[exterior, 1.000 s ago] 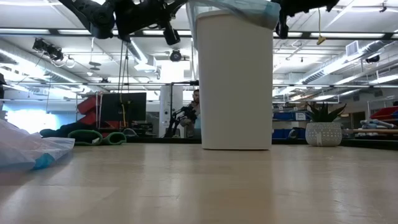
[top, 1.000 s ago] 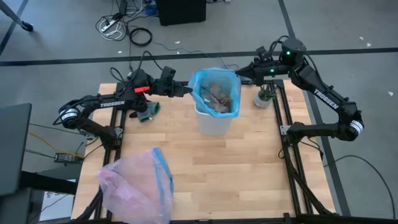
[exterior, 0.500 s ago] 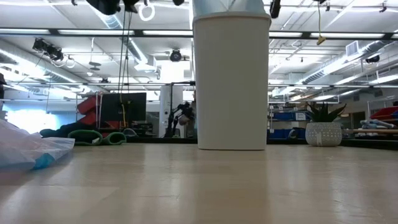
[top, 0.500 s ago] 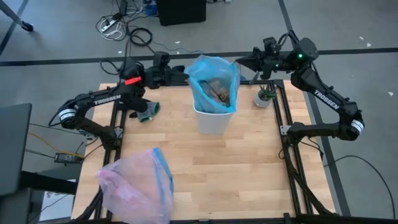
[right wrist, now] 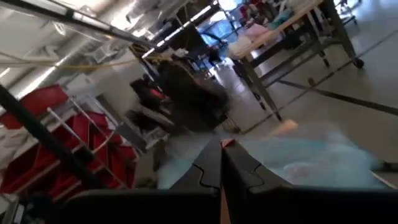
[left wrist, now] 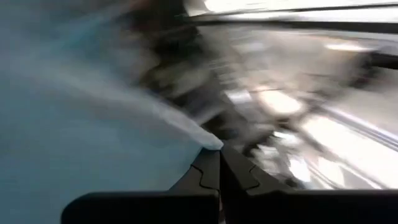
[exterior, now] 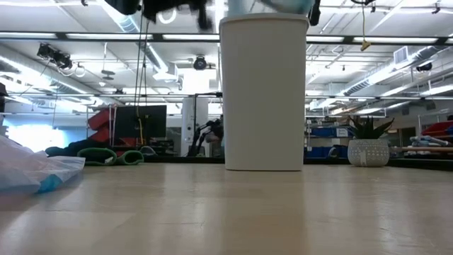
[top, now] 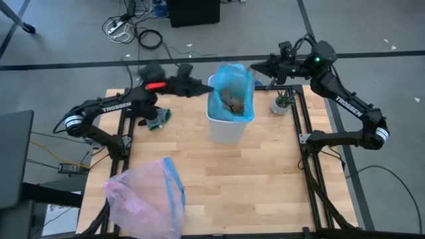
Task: Place trash/remove bag and relplace
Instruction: Remove the trash bag from the trash bin
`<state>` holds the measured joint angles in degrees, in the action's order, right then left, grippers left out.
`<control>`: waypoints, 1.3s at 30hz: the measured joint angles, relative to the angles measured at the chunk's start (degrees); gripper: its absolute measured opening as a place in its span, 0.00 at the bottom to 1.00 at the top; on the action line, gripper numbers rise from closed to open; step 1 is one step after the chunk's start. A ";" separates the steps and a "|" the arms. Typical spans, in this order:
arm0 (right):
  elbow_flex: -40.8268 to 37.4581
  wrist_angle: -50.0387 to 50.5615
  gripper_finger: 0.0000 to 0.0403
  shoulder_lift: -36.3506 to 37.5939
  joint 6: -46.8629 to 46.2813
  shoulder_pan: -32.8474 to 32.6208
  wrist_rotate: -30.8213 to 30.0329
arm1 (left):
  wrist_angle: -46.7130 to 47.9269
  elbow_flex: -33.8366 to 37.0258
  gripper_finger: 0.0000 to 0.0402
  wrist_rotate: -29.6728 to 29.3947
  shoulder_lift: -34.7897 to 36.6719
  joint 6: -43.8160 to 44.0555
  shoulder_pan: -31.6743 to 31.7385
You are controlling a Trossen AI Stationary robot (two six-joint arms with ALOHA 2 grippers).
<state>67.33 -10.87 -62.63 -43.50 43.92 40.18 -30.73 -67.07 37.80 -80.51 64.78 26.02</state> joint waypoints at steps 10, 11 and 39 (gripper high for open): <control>0.07 1.70 0.00 -0.36 2.64 -0.28 -0.38 | -13.30 -0.23 0.01 3.21 0.44 2.34 -0.31; 0.07 1.61 0.00 -0.35 2.62 -0.31 -0.12 | -8.83 -0.26 0.01 3.48 0.50 1.25 -0.46; 0.59 -28.53 0.00 -1.16 -12.28 -2.23 -2.23 | -1.11 -0.22 0.01 1.21 0.35 -4.12 -1.94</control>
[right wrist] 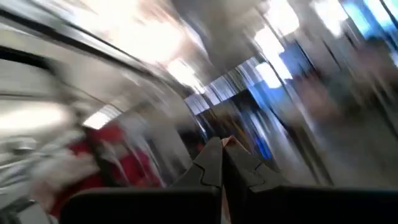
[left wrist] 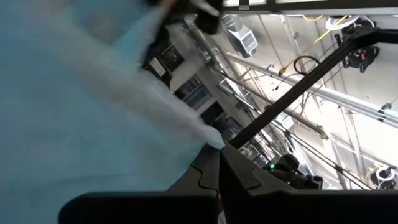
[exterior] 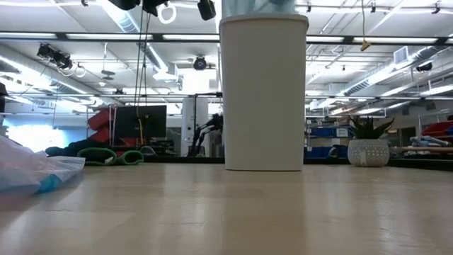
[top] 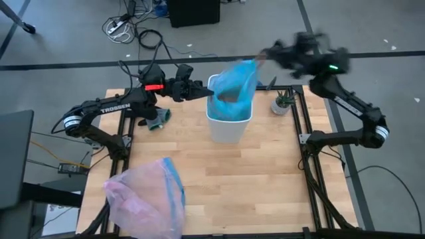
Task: Place trash/remove bag and relplace
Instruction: Remove the trash bag from the trash bin
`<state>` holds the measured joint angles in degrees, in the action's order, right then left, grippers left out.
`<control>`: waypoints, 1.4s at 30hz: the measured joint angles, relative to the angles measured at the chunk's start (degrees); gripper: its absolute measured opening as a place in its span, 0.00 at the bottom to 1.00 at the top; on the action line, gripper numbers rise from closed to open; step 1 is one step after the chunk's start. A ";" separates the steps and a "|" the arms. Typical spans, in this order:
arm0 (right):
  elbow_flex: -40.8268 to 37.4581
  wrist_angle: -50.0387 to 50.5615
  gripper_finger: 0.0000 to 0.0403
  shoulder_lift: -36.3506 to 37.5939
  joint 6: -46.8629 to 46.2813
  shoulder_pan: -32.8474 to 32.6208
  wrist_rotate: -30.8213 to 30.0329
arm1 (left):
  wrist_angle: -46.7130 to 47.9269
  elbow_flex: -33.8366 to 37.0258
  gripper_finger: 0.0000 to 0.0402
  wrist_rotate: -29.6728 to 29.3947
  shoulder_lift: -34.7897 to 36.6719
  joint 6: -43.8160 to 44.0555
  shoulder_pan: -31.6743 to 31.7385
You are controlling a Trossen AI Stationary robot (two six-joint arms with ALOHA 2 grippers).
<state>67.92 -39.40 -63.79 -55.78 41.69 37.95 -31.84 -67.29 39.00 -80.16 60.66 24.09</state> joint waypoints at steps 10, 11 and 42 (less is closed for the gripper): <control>0.67 9.08 0.00 -0.90 2.92 -2.74 -0.55 | 0.72 0.00 0.01 -0.09 0.02 -0.28 -0.58; 1.74 6.66 0.00 -0.38 2.87 -2.62 -0.70 | 0.56 0.00 0.01 -0.11 0.02 -0.18 -0.58; 5.18 25.46 0.06 -0.75 12.09 -4.07 -2.71 | -3.08 0.00 0.01 -8.31 0.04 4.40 -1.69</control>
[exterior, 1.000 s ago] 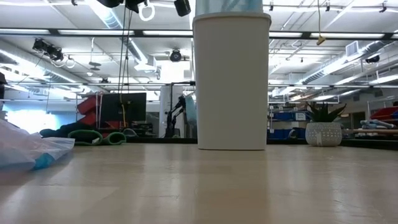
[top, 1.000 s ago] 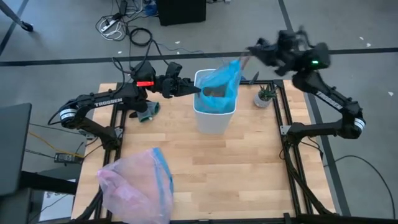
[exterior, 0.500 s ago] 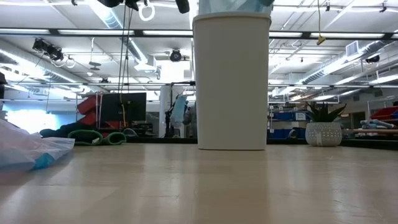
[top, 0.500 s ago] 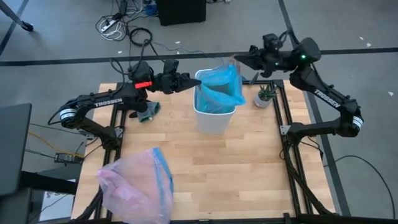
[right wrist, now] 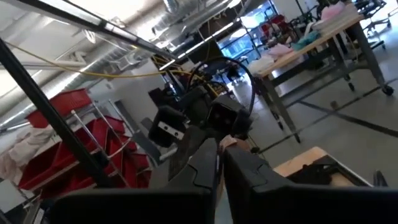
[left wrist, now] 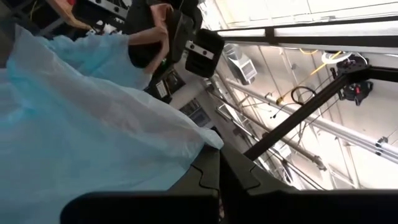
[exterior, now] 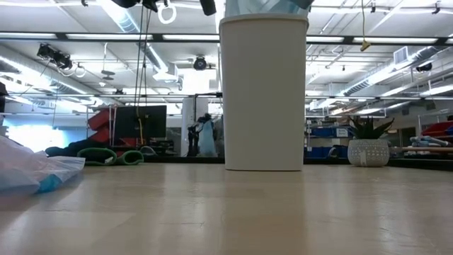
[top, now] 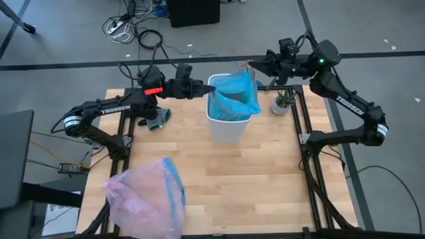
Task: Place trash/remove bag and relplace
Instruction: Remove the trash bag from the trash bin
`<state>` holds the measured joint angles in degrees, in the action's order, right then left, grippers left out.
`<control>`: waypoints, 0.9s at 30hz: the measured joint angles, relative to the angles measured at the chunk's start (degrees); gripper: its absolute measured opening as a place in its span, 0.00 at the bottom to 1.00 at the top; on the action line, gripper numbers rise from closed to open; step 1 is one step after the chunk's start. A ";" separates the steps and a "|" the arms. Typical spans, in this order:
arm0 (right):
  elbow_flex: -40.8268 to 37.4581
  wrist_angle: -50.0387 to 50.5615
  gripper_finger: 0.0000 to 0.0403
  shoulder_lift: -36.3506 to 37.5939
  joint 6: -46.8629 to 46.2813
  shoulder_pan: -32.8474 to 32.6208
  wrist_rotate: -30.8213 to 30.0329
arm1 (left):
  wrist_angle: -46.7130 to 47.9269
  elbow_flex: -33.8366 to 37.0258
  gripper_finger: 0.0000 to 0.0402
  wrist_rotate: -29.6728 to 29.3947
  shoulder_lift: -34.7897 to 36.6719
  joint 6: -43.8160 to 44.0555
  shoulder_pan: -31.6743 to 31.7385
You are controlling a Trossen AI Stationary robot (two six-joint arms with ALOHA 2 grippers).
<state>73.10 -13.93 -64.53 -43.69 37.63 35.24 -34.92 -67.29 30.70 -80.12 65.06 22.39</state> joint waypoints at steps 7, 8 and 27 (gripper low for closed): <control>0.00 0.02 0.27 2.44 5.23 3.16 -4.65 | 0.07 0.00 0.00 0.03 0.00 -0.09 -0.05; 0.00 0.02 0.30 3.11 6.77 3.63 -5.28 | 0.10 0.00 0.00 0.04 0.00 -0.09 -0.04; -0.02 39.17 0.44 15.21 43.22 -2.04 -35.38 | 7.06 0.00 0.00 -3.03 -0.02 -3.16 -0.04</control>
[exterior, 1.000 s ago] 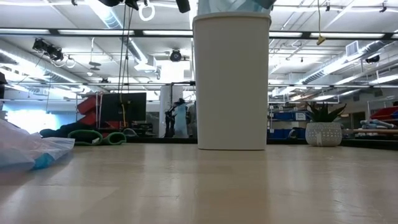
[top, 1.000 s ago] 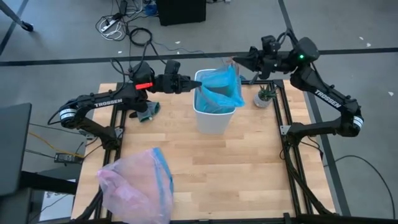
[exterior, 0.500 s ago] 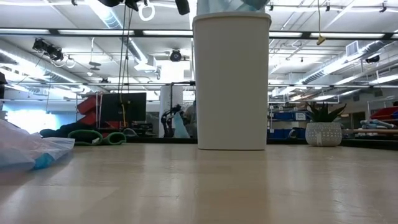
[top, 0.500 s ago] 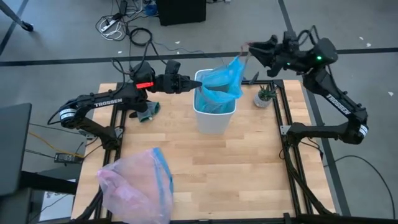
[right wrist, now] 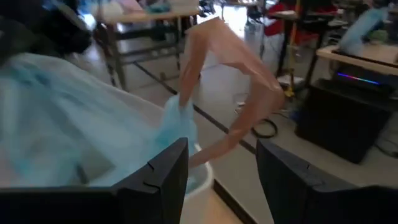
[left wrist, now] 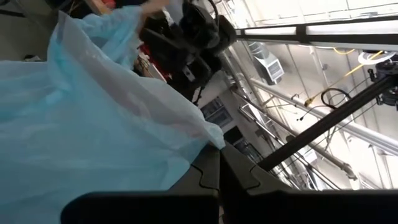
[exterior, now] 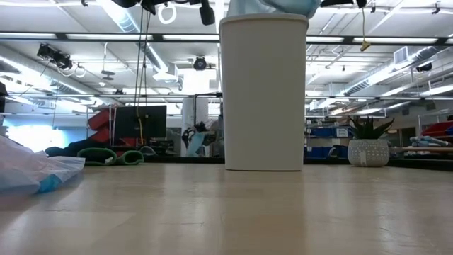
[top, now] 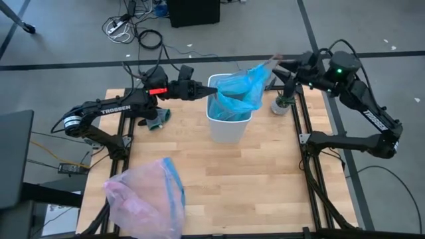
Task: Place trash/remove bag and relplace
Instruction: Remove the trash bag from the trash bin
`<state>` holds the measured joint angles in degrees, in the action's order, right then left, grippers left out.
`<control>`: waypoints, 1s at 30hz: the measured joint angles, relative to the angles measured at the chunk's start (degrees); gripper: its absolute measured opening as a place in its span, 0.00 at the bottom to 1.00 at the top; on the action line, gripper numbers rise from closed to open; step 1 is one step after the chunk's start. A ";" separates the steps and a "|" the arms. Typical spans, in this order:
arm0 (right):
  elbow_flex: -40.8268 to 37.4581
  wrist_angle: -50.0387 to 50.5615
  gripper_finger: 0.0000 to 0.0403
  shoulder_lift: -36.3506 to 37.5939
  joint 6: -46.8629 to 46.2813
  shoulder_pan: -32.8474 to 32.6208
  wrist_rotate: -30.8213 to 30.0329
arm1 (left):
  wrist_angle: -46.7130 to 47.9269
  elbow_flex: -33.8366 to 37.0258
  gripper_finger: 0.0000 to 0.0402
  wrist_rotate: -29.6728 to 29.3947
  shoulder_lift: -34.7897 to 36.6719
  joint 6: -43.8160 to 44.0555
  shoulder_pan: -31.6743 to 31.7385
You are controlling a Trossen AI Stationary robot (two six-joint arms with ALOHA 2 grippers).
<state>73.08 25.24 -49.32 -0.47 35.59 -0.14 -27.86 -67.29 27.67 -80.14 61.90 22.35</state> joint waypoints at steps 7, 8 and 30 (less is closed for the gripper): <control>0.00 -8.53 0.38 4.89 -2.99 -6.63 6.83 | 0.19 0.00 0.00 -3.20 0.00 -2.19 0.02; 0.00 -10.12 0.38 5.98 -2.34 -7.28 5.84 | 0.13 0.00 0.00 -3.47 0.00 -3.12 0.02; -0.07 -18.33 0.31 -18.13 -10.47 -20.15 9.79 | 3.45 0.02 0.03 -4.07 -0.02 -6.27 -0.81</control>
<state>73.01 6.90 -67.45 -10.94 15.44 9.65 -24.41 -67.26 23.59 -80.16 55.64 21.54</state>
